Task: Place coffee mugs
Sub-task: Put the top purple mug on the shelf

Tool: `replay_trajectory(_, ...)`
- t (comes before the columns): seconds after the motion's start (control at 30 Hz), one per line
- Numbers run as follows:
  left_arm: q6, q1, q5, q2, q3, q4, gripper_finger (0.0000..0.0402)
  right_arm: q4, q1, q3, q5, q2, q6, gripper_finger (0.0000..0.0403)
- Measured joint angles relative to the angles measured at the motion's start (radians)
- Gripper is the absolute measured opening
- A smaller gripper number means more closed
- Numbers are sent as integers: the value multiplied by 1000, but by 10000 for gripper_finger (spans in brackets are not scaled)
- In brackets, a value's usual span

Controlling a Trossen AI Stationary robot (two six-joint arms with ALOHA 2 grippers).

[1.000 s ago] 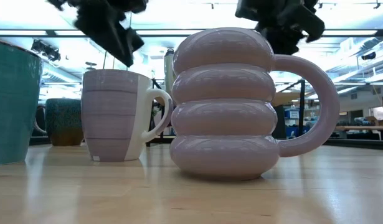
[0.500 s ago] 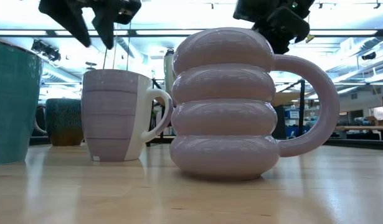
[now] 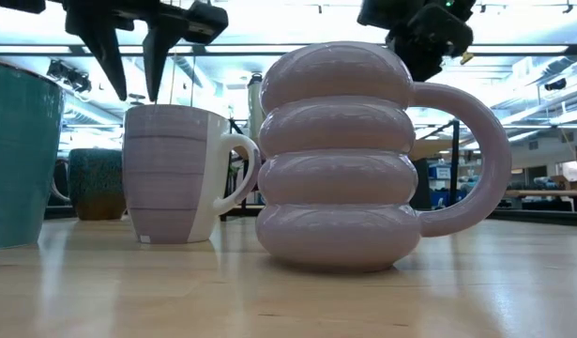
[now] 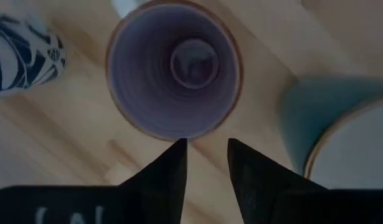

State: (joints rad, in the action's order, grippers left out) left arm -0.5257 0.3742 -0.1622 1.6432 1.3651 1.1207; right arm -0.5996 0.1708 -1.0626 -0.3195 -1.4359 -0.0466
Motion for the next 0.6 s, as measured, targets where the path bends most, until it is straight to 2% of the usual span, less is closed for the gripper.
replay_trajectory(0.23, -247, 24, -18, 0, 0, 4, 117, 4, 10, 0, -1, 19, -12, 201)
replay_trajectory(0.47, -402, 58, -48, 0, -4, -40, 117, 8, 12, 0, 0, 19, -36, 201)
replay_trajectory(0.6, -461, 63, -45, 3, -48, -79, 117, 17, 12, 0, 5, 19, -36, 201)
